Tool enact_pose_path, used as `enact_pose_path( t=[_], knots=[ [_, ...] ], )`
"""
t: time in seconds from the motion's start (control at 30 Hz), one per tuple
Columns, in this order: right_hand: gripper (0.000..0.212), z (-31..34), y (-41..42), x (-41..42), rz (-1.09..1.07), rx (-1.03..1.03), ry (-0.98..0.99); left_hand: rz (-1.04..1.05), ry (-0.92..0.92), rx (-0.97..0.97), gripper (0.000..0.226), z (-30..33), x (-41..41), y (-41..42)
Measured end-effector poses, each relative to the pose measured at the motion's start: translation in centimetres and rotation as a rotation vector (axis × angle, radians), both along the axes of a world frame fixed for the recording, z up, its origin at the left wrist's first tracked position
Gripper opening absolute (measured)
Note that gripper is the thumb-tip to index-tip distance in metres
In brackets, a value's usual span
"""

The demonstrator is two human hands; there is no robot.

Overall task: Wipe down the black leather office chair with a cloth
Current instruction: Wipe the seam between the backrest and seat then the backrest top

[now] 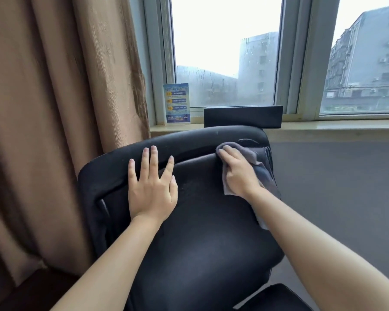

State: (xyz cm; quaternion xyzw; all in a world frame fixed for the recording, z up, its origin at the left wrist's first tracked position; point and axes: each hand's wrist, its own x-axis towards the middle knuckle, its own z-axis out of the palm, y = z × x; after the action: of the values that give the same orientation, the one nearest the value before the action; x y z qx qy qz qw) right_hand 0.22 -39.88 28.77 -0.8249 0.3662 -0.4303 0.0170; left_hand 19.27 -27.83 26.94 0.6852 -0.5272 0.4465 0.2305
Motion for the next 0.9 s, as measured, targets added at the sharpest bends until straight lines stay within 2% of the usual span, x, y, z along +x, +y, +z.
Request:
enact_pose_path(
  t=[0.1,0.23,0.37,0.47,0.53,0.67,0.9],
  knots=[
    [0.049,-0.2,-0.2,0.9,-0.002,0.012,-0.005,-0.006,0.003,0.005,0.050,0.1,-0.1,0.0],
    [0.050,0.5,-2.2,-0.6,-0.121,0.220,-0.100,-0.007,0.000,0.003,0.050,0.1,-0.1,-0.3],
    [0.053,1.7,-3.5,-0.3,-0.207,0.330,-0.143,-0.006,-0.005,-0.001,0.050,0.0,0.0,-0.2],
    [0.057,3.4,-3.5,0.8,-0.351,0.441,-0.174,-0.010,-0.011,-0.007,0.050,0.0,-0.1,-0.3],
    [0.057,3.2,-2.3,2.0,-0.425,0.398,-0.112,-0.010,-0.010,0.000,0.050,0.0,-0.1,-0.5],
    [0.052,1.0,-0.4,2.9,-0.285,0.259,-0.032,0.002,0.004,0.006,0.051,0.0,-0.1,-0.3],
    [0.059,2.7,-3.9,0.0,-0.566,0.485,-0.045,-0.001,-0.009,0.012,0.051,0.1,-0.3,-0.4]
  ],
)
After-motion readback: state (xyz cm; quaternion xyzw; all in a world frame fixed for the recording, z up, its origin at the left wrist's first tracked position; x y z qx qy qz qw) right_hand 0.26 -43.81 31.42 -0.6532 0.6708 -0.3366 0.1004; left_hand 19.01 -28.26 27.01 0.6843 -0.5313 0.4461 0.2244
